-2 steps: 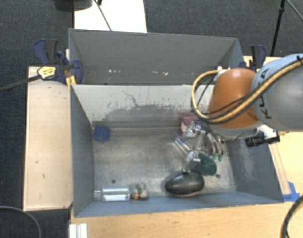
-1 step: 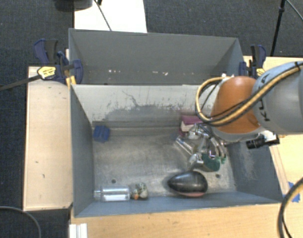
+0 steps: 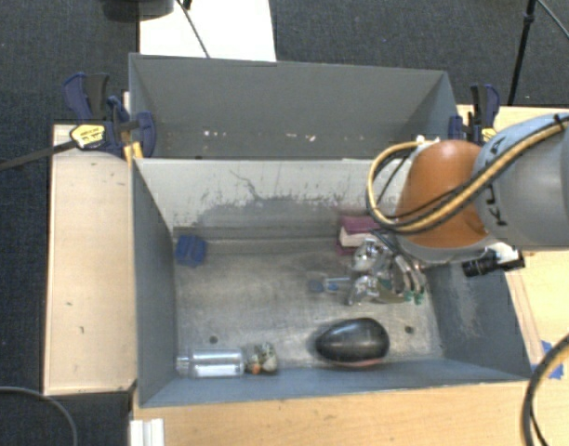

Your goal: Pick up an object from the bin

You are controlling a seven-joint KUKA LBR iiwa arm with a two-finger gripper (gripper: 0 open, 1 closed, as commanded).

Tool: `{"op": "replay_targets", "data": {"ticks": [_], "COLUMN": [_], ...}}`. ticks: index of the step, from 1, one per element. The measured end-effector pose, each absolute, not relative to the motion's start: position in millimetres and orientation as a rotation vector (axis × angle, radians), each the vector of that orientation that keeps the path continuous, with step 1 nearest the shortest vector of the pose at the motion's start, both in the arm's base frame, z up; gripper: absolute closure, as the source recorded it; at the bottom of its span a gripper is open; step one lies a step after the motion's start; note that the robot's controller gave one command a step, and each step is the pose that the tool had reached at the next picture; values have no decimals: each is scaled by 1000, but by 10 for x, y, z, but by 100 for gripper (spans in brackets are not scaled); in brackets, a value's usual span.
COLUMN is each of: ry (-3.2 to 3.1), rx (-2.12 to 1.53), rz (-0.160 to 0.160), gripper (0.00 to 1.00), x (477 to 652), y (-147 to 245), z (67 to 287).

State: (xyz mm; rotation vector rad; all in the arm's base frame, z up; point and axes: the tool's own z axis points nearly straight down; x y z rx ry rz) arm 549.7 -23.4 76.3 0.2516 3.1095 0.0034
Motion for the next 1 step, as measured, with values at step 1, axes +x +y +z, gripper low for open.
{"op": "replay_targets", "data": {"ticks": [1], "ry": [3122], "rx": [242], "rz": [2], "gripper": [100], "x": [5494], "y": [-115], "z": [2179]}}
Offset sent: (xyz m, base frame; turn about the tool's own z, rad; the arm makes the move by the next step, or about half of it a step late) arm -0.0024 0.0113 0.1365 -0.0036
